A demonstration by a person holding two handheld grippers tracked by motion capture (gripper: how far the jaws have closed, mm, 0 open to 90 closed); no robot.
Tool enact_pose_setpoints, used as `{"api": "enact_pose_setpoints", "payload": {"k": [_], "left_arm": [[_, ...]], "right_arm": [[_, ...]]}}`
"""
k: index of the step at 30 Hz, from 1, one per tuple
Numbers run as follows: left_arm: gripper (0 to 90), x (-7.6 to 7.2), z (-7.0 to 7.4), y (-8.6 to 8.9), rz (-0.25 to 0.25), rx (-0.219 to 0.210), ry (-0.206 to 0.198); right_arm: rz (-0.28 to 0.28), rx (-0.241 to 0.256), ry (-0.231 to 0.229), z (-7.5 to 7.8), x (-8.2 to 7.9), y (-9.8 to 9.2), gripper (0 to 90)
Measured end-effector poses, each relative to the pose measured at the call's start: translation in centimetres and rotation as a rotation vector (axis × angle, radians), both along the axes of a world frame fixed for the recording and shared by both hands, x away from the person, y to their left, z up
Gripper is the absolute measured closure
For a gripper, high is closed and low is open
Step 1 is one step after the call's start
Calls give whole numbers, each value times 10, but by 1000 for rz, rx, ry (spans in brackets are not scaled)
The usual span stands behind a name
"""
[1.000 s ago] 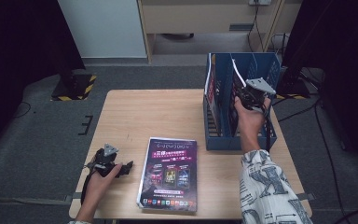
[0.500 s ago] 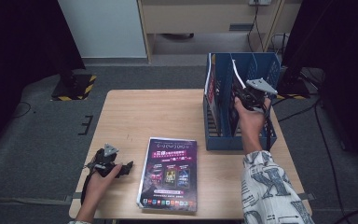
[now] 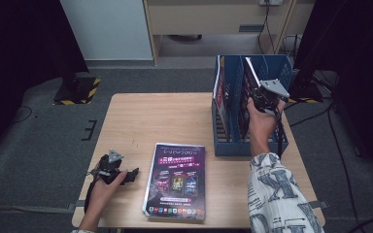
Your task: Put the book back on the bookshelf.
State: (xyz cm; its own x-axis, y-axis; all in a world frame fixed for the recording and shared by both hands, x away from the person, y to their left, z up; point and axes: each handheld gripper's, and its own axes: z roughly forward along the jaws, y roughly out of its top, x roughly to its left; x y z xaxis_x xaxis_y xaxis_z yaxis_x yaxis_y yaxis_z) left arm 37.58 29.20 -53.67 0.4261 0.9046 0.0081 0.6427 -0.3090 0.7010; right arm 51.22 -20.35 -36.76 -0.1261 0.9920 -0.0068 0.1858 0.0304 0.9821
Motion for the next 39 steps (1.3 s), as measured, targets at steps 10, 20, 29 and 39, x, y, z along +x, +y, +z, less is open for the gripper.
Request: {"api": "enact_pose_setpoints", "payload": {"k": [10, 20, 29, 39], "left_arm": [[8, 0, 0, 0, -1, 0, 0], [8, 0, 0, 0, -1, 0, 0], [7, 0, 0, 0, -1, 0, 0], [8, 0, 0, 0, -1, 0, 1]], "right_arm": [[-11, -48, -2, -12, 9, 9, 826], [9, -66, 4, -12, 8, 22, 816], [32, -37, -3, -9, 7, 21, 637], [48, -25, 26, -4, 5, 21, 437]]}}
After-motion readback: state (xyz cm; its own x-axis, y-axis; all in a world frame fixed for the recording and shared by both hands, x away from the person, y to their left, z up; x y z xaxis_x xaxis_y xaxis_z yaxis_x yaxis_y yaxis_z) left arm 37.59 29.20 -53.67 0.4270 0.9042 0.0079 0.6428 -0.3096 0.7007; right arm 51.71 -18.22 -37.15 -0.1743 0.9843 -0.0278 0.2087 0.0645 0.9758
